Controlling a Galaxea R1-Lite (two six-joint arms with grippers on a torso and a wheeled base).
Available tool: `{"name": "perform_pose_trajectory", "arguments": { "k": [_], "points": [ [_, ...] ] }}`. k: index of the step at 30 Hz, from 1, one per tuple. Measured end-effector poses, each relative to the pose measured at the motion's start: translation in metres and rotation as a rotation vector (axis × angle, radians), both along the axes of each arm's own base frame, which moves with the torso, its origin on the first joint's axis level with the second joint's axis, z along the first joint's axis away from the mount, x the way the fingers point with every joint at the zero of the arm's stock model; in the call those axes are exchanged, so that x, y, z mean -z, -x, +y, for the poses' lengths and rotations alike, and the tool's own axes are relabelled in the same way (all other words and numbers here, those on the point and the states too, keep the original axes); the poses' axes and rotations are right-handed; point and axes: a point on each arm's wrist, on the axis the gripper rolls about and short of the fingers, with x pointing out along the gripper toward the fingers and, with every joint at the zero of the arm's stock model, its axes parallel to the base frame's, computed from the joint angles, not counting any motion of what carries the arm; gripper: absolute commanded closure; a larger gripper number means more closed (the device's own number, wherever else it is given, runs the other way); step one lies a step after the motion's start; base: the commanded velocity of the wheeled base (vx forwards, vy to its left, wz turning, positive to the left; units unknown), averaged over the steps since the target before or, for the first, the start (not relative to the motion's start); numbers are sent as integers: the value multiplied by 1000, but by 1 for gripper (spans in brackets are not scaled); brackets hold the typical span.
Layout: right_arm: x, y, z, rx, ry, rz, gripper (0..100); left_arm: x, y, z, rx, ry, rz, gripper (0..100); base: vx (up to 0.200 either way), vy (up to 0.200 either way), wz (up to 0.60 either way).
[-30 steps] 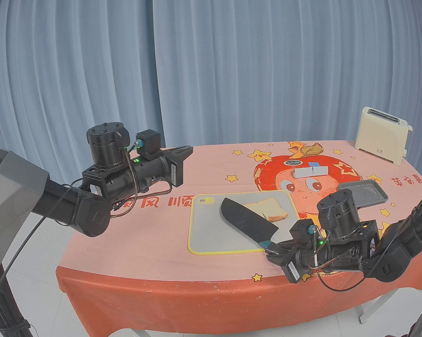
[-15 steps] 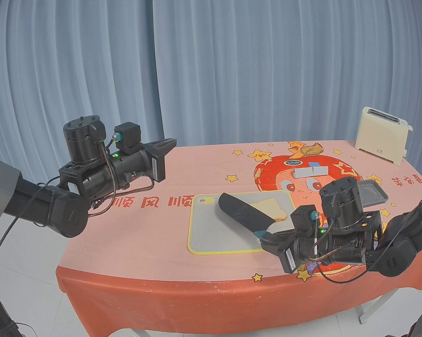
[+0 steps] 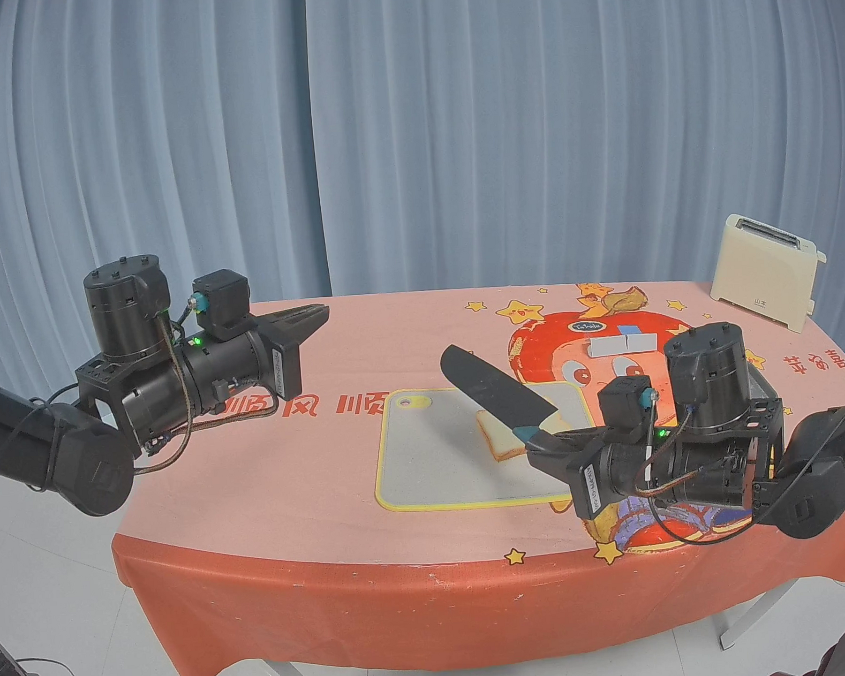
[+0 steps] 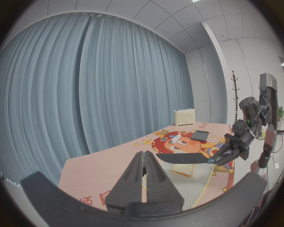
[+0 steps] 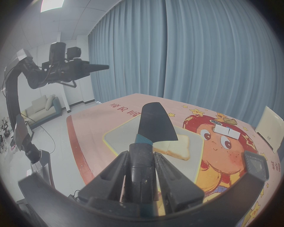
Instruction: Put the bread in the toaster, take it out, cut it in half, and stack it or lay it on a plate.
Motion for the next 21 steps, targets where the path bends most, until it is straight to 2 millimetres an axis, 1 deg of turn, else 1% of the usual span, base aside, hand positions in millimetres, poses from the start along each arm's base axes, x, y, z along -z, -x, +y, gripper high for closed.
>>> {"name": "perform_pose_trajectory", "arguments": {
  "k": [5, 9, 12, 15, 21],
  "points": [
    [-4, -1, -2, 11, -16, -4, 100, 8, 12, 4, -1, -13, 24, 100, 0, 0, 0],
    [-6, -1, 0, 23, -39, 5, 100, 11, 21, 9, -7, 2, -19, 100, 0, 0, 0],
    [-7, 0, 1, 27, -48, 6, 100, 12, 28, 19, -33, 22, -80, 100, 0, 0, 0],
    [-7, 0, 2, 28, -50, 6, 100, 17, 37, 30, -59, 30, -106, 100, 0, 0, 0],
    [-7, 1, 2, 28, -50, 5, 100, 33, 67, 53, -115, 27, -106, 100, 0, 0, 0]
  ]
}}
